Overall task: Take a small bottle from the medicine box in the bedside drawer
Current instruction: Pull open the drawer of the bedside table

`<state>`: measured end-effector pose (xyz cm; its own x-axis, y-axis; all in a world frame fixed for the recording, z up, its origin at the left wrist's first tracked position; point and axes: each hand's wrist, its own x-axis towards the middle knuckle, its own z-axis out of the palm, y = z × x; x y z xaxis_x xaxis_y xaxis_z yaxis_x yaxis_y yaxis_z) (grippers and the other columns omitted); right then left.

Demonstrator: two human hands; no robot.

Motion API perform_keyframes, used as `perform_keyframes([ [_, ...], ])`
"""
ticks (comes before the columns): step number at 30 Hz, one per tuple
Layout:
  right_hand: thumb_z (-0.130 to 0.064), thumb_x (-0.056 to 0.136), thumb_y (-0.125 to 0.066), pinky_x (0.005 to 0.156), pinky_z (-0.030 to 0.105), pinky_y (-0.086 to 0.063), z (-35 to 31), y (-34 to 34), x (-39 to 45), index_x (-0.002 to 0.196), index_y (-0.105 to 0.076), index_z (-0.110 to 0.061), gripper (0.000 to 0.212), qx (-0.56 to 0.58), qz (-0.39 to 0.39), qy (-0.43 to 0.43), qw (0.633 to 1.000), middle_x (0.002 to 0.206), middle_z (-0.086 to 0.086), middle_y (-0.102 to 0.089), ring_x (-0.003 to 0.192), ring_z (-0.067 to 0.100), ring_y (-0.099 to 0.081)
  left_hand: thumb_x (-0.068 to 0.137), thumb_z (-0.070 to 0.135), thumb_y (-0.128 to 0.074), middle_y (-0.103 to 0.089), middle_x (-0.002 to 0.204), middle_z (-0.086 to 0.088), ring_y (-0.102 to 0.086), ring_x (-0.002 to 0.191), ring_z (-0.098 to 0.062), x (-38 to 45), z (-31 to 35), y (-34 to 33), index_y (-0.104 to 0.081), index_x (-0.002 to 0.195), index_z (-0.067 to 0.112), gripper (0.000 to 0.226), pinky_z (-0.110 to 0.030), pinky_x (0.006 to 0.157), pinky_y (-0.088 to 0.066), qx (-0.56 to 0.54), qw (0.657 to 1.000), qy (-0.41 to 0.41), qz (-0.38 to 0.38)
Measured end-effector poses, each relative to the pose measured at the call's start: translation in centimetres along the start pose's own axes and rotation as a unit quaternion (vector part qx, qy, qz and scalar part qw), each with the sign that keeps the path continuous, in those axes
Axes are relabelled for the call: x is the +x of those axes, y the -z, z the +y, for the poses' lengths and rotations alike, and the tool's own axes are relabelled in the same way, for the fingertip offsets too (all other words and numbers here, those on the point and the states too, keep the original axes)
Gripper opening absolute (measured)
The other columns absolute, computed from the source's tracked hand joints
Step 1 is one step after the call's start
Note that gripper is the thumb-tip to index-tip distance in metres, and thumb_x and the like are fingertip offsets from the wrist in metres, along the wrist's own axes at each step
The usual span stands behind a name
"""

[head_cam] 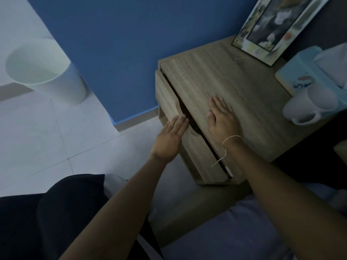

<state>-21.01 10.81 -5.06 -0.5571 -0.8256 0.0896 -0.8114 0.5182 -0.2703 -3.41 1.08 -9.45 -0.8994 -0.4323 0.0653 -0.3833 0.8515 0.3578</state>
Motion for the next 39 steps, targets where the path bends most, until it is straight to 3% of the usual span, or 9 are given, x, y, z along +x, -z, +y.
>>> perform_keyframes([
  [5, -0.029, 0.099, -0.027, 0.120, 0.038, -0.013, -0.2, 0.3, 0.0, 0.146, -0.033, -0.010, 0.051, -0.001, 0.000, 0.004, 1.000, 0.156, 0.006, -0.031, 0.146, 0.021, -0.022, 0.099, 0.033, -0.027, -0.033, 0.154, -0.006, -0.020, 0.146, -0.020, -2.2, -0.8, 1.0, -0.035, 0.144, 0.016, 0.049, -0.035, 0.119, -0.014, -0.010, 0.999, 0.030, 0.029],
  [9, -0.031, 0.100, -0.025, 0.120, 0.038, -0.013, -0.2, 0.4, 0.0, 0.147, -0.030, -0.013, 0.050, -0.004, -0.007, 0.003, 1.000, 0.156, 0.005, -0.029, 0.146, 0.019, -0.020, 0.099, 0.037, -0.032, -0.052, 0.139, -0.010, -0.033, 0.141, -0.025, -2.6, -1.2, 2.3, -0.058, 0.123, 0.015, 0.042, -0.040, 0.118, -0.022, -0.010, 0.994, 0.062, 0.086],
  [11, -0.031, 0.100, -0.025, 0.120, 0.039, -0.013, -0.2, 0.4, 0.0, 0.147, -0.029, -0.012, 0.050, -0.005, -0.008, 0.003, 1.000, 0.156, 0.005, -0.029, 0.146, 0.019, -0.020, 0.099, 0.040, -0.035, -0.042, 0.147, -0.015, -0.029, 0.142, -0.027, -2.3, -1.6, 2.8, -0.050, 0.132, 0.011, 0.046, -0.038, 0.118, -0.017, 0.009, 0.992, 0.083, 0.095],
  [13, -0.031, 0.100, -0.025, 0.120, 0.040, -0.014, -0.2, 0.5, 0.0, 0.147, -0.029, -0.012, 0.051, -0.007, -0.011, 0.002, 1.000, 0.156, 0.005, -0.029, 0.146, 0.019, -0.020, 0.097, 0.046, -0.035, -0.017, 0.158, -0.015, -0.012, 0.147, -0.026, -1.9, -2.0, 3.2, -0.026, 0.147, 0.009, 0.063, -0.037, 0.118, -0.006, 0.019, 0.991, 0.117, 0.064],
  [15, -0.033, 0.099, -0.022, 0.120, 0.038, -0.012, -0.2, 0.5, 0.0, 0.147, -0.029, -0.013, 0.052, -0.010, -0.013, 0.000, 1.000, 0.157, 0.004, -0.028, 0.146, 0.019, -0.019, 0.095, 0.053, -0.031, 0.004, 0.160, -0.012, 0.005, 0.148, -0.023, -1.5, -2.4, 3.3, -0.004, 0.150, 0.008, 0.076, -0.037, 0.119, 0.000, 0.050, 0.988, 0.144, 0.021],
  [17, -0.035, 0.099, -0.020, 0.120, 0.037, -0.011, -0.2, 0.5, 0.0, 0.147, -0.028, -0.014, 0.053, -0.015, -0.014, -0.002, 1.000, 0.157, 0.003, -0.028, 0.146, 0.018, -0.019, 0.095, 0.056, -0.027, 0.011, 0.159, -0.011, 0.012, 0.146, -0.022, -1.4, -2.6, 3.4, 0.005, 0.149, 0.009, 0.079, -0.040, 0.120, 0.001, 0.081, 0.985, 0.153, 0.000],
  [25, -0.032, 0.100, -0.023, 0.120, 0.036, -0.011, -0.2, 0.5, 0.0, 0.147, -0.029, -0.013, 0.051, -0.012, -0.012, 0.001, 1.000, 0.157, 0.004, -0.028, 0.146, 0.018, -0.020, 0.096, 0.051, -0.025, 0.015, 0.159, -0.010, 0.015, 0.146, -0.023, -2.0, -2.3, 4.2, 0.009, 0.149, 0.009, 0.076, -0.042, 0.122, -0.001, 0.104, 0.978, 0.177, -0.030],
  [33, -0.017, 0.098, -0.038, 0.120, 0.039, -0.016, -0.5, 0.5, 0.0, 0.144, -0.038, -0.005, 0.047, -0.005, 0.009, 0.015, 1.000, 0.154, 0.010, -0.035, 0.144, 0.025, -0.026, 0.096, 0.054, -0.026, 0.016, 0.159, -0.008, 0.015, 0.146, -0.021, -4.8, -3.9, 5.9, 0.011, 0.149, 0.010, 0.078, -0.037, 0.117, 0.006, 0.119, 0.971, 0.200, -0.047],
  [39, -0.020, 0.100, -0.033, 0.120, 0.039, -0.014, -0.6, 0.6, -0.1, 0.145, -0.035, -0.007, 0.047, -0.008, 0.000, 0.010, 1.000, 0.155, 0.009, -0.032, 0.145, 0.023, -0.023, 0.096, 0.052, -0.030, 0.015, 0.159, -0.007, 0.013, 0.147, -0.021, -7.7, -5.6, 7.0, 0.011, 0.148, 0.011, 0.078, -0.036, 0.119, 0.003, 0.119, 0.969, 0.212, -0.042],
])
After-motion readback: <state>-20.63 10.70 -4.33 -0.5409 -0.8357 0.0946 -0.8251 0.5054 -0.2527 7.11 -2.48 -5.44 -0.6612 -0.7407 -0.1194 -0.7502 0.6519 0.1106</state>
